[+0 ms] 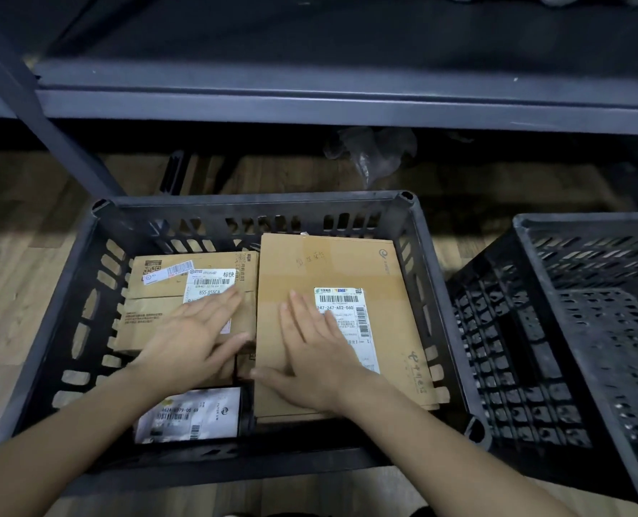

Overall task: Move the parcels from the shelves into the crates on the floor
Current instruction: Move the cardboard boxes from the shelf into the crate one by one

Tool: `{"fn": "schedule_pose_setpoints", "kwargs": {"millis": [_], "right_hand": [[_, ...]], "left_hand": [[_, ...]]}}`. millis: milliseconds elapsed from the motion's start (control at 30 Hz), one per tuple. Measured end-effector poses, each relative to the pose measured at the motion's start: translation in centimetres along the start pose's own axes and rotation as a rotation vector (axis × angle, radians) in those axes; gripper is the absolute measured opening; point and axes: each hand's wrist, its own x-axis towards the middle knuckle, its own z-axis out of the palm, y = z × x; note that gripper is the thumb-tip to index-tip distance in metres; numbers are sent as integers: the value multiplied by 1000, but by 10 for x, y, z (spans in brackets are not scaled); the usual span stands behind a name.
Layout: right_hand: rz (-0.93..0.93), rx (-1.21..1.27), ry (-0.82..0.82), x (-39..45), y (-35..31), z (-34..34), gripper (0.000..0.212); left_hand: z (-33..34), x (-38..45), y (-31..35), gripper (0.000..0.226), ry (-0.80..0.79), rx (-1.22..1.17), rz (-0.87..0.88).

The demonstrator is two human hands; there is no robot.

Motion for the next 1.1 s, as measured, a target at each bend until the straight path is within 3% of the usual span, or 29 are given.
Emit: {"fn": "schedule_pose_setpoints", "kwargs": {"millis": [167,267,767,867,1000,1100], "right_hand": [[231,51,-96,-3,55,-29,108],[342,140,-48,-6,83,-32,110],[319,149,-5,-3,90,-26,112],[293,143,1,-7,86,-26,109],[283,103,-166,-21,83,-32,122],[290,95,-239,-25,80,-30,127]], "left_hand": [[-7,21,34,114,-218,35,119],[0,24,34,115,-162,98,157],[-3,25,39,104,-220,144,120],[-11,20,47,111,-222,72,65],[-18,21,72,143,-359,123,-18],[-18,27,77,151,-382,112,-48]]}}
